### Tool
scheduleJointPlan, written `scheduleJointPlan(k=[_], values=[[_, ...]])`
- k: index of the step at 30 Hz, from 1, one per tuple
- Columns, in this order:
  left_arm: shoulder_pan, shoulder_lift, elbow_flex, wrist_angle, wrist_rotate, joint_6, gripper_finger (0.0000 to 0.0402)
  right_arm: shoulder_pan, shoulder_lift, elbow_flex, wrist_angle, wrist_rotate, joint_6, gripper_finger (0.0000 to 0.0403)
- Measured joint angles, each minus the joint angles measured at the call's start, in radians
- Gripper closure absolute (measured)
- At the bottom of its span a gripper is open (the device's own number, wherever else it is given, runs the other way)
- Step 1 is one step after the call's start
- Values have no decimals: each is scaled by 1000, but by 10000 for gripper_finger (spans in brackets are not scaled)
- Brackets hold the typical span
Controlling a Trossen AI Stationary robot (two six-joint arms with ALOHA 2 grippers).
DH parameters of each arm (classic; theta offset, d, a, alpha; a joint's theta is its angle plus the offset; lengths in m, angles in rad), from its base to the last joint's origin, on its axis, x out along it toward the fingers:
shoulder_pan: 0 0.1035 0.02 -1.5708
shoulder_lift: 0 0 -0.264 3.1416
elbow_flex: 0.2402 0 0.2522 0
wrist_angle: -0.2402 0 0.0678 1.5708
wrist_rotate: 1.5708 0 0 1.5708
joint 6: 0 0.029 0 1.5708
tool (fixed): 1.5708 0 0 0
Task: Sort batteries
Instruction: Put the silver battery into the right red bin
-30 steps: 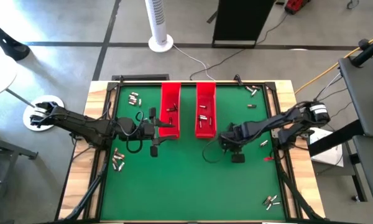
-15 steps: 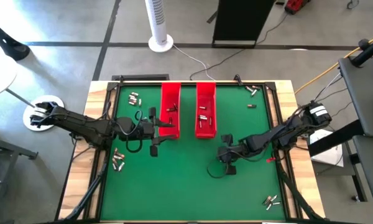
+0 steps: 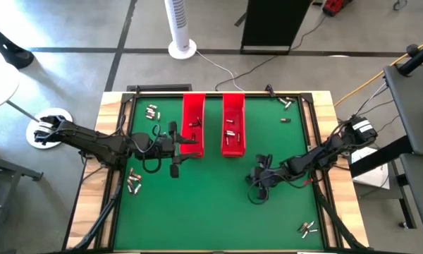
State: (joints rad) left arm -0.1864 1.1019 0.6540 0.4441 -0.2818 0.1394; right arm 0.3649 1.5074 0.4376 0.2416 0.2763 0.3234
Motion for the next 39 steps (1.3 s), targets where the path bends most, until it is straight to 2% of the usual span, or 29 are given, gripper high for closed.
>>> scheduleJointPlan(k=[6, 15, 25, 29, 33, 39], values=[[0, 0, 0, 0, 0, 0, 252, 1, 0, -34, 71, 13, 0, 326], [0, 9, 0, -5, 0, 1, 252, 1, 0, -88, 154, 33, 2, 349], [0, 9, 0, -3, 0, 9, 252, 0, 0, -118, 176, 42, 15, 350], [-2, -12, 0, -24, -51, 3, 252, 0, 1, -118, 173, 41, 10, 364], [-3, -64, 0, -113, -59, -15, 252, 0, 1, -91, 109, 38, 30, 370], [-3, -111, -17, -180, -59, 9, 252, -1, 2, 29, -72, 38, -12, 369]])
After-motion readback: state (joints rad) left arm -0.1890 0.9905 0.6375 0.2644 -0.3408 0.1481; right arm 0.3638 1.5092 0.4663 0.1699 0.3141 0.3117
